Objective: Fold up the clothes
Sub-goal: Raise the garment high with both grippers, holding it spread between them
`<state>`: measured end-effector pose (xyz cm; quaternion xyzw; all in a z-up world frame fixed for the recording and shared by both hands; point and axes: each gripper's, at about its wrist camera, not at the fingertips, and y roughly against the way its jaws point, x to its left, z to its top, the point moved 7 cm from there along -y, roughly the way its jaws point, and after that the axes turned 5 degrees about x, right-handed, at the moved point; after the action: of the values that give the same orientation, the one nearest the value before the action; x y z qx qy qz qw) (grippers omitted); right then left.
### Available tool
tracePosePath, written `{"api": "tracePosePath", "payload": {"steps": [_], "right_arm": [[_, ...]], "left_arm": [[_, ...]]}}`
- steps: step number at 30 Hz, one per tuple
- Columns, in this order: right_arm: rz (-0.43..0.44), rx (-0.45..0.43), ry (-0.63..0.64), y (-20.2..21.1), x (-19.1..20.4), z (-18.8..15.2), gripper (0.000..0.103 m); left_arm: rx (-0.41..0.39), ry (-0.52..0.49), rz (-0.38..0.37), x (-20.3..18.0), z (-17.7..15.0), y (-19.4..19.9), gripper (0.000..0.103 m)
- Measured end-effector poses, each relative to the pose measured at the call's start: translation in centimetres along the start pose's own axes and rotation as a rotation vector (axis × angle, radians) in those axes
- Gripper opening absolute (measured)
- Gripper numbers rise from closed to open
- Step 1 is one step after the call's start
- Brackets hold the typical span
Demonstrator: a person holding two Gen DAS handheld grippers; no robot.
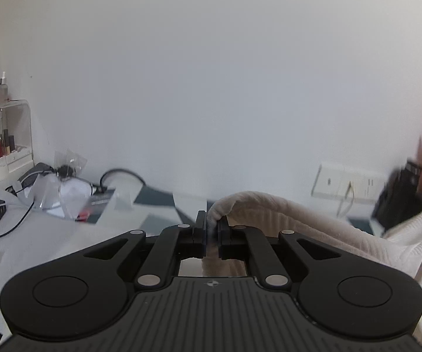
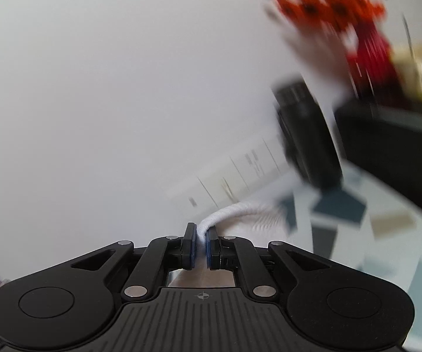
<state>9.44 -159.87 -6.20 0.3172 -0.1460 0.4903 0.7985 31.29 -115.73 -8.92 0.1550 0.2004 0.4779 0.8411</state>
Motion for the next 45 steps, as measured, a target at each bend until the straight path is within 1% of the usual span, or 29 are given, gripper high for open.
{"api": "tracePosePath", "payload": {"steps": [3,6,10,14,19,23,24,26,30,33,36,40,44,45], "right_arm": [[0.039,-0.072,0.025,3.2,2.4,2.5,0.006],[0.074,-0.142,0.035,6.6,5.0,4.7,0.005],[0.111,-0.246,0.062,11.6,8.4,6.8,0.005],[0.140,-0.341,0.093,16.5,11.7,8.3,0.005],[0.181,-0.445,0.144,22.2,15.5,10.2,0.005],[0.196,-0.510,0.206,25.7,18.1,11.2,0.005],[0.200,-0.523,0.218,26.5,18.7,11.4,0.005],[0.204,-0.531,0.227,27.5,19.2,11.4,0.005],[0.196,-0.517,0.208,28.4,19.2,9.9,0.005],[0.191,-0.506,0.230,29.5,19.8,8.4,0.005],[0.200,-0.509,0.274,31.4,21.7,7.1,0.005],[0.223,-0.539,0.290,34.5,23.9,6.7,0.005],[0.222,-0.574,0.300,36.3,24.8,6.7,0.005],[0.213,-0.572,0.300,36.1,24.6,6.8,0.005]], "left_arm": [[-0.050,0.025,-0.025,0.7,2.2,0.3,0.006],[-0.117,0.018,-0.042,1.3,4.8,1.1,0.006],[-0.204,0.005,-0.089,1.9,8.7,3.2,0.006],[-0.317,-0.022,-0.129,2.2,12.8,6.9,0.006],[-0.475,-0.031,-0.177,2.8,17.7,12.8,0.006],[-0.578,-0.049,-0.204,3.2,20.2,17.5,0.006],[-0.593,-0.053,-0.212,3.3,20.6,18.5,0.006],[-0.599,-0.065,-0.218,3.7,20.7,19.8,0.006],[-0.561,-0.074,-0.215,4.6,19.4,20.5,0.006],[-0.543,-0.072,-0.214,5.3,18.5,20.9,0.006],[-0.567,-0.067,-0.224,5.8,18.4,22.2,0.006],[-0.618,-0.071,-0.240,6.2,18.8,24.3,0.006],[-0.660,-0.077,-0.265,6.2,19.3,25.8,0.006],[-0.653,-0.083,-0.268,6.2,19.2,25.6,0.006]]}}
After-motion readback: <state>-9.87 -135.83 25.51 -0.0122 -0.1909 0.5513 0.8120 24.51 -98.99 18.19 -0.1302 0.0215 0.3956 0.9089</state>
